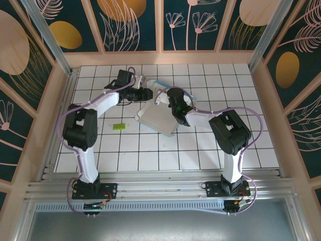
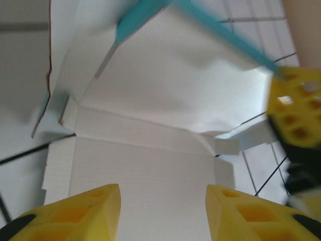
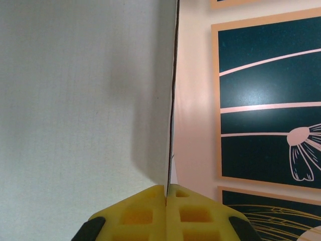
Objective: Fold the paper box
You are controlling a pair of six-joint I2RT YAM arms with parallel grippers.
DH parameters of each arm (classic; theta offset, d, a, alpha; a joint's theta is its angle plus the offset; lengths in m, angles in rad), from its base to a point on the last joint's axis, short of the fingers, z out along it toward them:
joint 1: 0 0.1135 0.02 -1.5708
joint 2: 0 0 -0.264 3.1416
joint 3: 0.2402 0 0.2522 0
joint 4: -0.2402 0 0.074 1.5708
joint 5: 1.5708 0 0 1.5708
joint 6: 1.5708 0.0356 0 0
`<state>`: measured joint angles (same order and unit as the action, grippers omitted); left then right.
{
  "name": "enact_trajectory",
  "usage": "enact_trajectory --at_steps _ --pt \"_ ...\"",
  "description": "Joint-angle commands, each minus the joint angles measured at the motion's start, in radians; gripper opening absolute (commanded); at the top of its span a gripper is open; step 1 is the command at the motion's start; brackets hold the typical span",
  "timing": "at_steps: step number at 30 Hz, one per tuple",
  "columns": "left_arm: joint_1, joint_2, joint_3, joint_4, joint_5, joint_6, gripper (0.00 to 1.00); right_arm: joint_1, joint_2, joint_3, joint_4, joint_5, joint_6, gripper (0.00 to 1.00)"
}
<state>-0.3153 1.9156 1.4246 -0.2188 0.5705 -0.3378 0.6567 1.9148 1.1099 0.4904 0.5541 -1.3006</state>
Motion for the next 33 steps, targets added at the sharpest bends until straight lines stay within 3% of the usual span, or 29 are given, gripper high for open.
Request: enact_trajectory --at_steps 1,5,7,9,16,19,25,28,33 --pt "0.037 -0.160 -0.082 0.084 -0.094 0.086 0.49 0.018 -0.004 -0.039 -0.091 -0.006 -0.020 0.00" --pt "0.071 -0.244 -0.110 0.107 -0.325 0.245 0.44 0.023 -0.014 -0.047 -0.074 -0.004 -0.032 0.00" --pt "0.070 -0.185 -0.073 0.098 -0.410 0.378 0.36 0.026 -0.017 -0.049 -0.072 -0.004 -0.032 0.00" --pt "0.070 -0.094 0.011 0.042 -0.424 0.481 0.33 0.028 -0.017 -0.049 -0.072 -0.004 -0.032 0.00" --pt "0.070 0.155 0.272 -0.081 -0.359 0.670 0.34 0.032 -0.013 -0.042 -0.077 -0.010 -0.030 0.00" --pt "0.071 0.221 0.343 -0.144 -0.257 0.729 0.34 0.029 -0.011 -0.039 -0.078 -0.013 -0.038 0.00" --pt "0.071 0.251 0.336 -0.158 0.003 0.815 0.30 0.029 -0.010 -0.040 -0.072 -0.014 -0.043 0.00" --pt "0.071 0.247 0.303 -0.095 0.026 0.809 0.27 0.029 -0.011 -0.039 -0.072 -0.014 -0.042 0.00" --pt "0.071 0.285 0.349 -0.139 0.037 0.815 0.26 0.030 -0.017 -0.037 -0.076 -0.019 -0.039 0.00"
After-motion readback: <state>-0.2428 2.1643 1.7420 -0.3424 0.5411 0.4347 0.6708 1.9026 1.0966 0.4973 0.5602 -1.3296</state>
